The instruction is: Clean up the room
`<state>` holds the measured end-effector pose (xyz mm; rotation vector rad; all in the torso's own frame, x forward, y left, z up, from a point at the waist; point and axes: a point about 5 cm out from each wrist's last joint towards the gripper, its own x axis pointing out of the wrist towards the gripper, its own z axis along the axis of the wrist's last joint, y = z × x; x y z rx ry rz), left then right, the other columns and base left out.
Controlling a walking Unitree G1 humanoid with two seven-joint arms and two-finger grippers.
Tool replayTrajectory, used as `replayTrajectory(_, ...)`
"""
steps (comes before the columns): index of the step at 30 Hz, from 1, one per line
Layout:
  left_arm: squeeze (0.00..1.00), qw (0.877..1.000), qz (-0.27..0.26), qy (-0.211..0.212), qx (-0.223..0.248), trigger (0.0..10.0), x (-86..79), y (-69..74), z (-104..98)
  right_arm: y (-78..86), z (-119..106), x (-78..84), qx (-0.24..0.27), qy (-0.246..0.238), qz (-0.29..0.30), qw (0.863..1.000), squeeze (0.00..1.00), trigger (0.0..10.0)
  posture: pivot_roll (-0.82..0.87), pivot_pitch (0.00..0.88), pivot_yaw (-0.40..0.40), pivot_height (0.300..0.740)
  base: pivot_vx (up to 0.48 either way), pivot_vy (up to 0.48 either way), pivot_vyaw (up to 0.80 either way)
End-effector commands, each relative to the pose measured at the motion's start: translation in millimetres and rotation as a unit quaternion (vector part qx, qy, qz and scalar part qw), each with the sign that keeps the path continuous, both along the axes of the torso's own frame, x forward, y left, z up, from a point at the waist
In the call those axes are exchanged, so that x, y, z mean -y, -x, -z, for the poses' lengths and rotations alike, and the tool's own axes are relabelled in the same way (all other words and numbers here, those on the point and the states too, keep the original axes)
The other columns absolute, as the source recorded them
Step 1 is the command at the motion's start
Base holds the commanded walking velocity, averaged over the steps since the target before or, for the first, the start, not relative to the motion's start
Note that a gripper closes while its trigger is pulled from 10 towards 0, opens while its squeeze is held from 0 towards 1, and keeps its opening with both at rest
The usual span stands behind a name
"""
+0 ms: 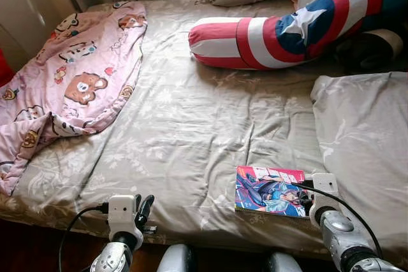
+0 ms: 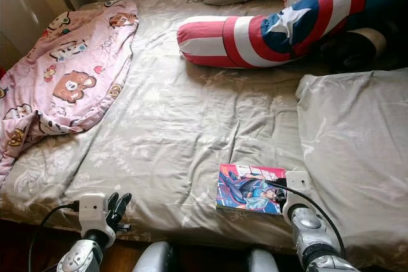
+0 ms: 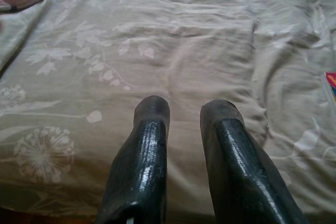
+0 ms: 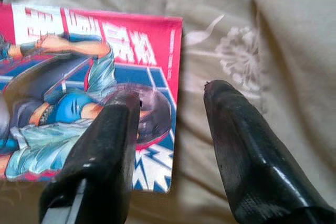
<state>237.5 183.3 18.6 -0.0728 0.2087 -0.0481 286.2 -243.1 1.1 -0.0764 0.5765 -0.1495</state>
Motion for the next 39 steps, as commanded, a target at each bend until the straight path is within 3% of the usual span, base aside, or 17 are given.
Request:
replayTrajectory(1,0.00,1.000,-0.008,-0.002,-0.019,10.0,-3.4,3.8,7.8,-4.5,-4.5,-2.3,0.021,-0.009,0.005,1.000,0.00,10.0,0.08,0.104,0.107,0.651,0.000,0.000,0.00)
replayTrajectory(4,0.00,0.999,-0.010,0.000,-0.031,10.0,-2.1,0.5,14.3,-4.2,-4.9,-5.8,0.041,-0.018,0.003,0.999,0.00,10.0,0.06,0.060,0.096,0.651,0.000,0.000,0.00)
replayTrajectory(8,0.00,0.998,-0.014,0.002,-0.055,10.0,-1.3,-6.6,24.4,20.0,19.1,-9.6,-0.007,-0.005,0.024,1.000,0.00,10.0,0.03,0.000,0.096,0.676,0.000,0.000,0.00)
replayTrajectory(18,0.00,0.993,-0.009,-0.015,-0.120,10.0,-7.2,-15.4,41.0,46.2,45.2,-30.5,-0.049,-0.064,0.031,0.996,0.00,10.0,-0.04,0.000,0.098,0.731,0.000,0.000,0.00)
replayTrajectory(28,0.00,0.978,-0.025,-0.014,-0.209,10.0,-4.3,4.3,66.3,65.3,58.8,-29.0,-0.088,-0.091,0.054,0.990,0.00,10.0,-0.07,0.000,0.065,0.740,0.000,0.000,0.00)
replayTrajectory(30,0.00,0.967,-0.046,-0.017,-0.251,10.0,-10.7,19.9,78.1,72.3,63.1,-29.5,-0.095,-0.101,0.061,0.988,0.00,10.0,-0.07,0.000,0.053,0.740,0.000,0.000,0.00)
replayTrajectory(33,0.00,0.958,-0.070,-0.008,-0.277,10.0,-13.8,29.2,84.7,80.5,68.1,-29.4,-0.108,-0.103,0.071,0.986,0.00,10.0,-0.09,0.000,0.048,0.740,0.000,0.000,0.00)
replayTrajectory(39,0.00,0.957,-0.071,-0.006,-0.282,10.0,-11.0,32.5,87.1,87.8,72.4,-29.6,-0.128,-0.095,0.054,0.986,0.00,10.0,-0.07,0.000,0.033,0.740,0.000,0.000,0.00)
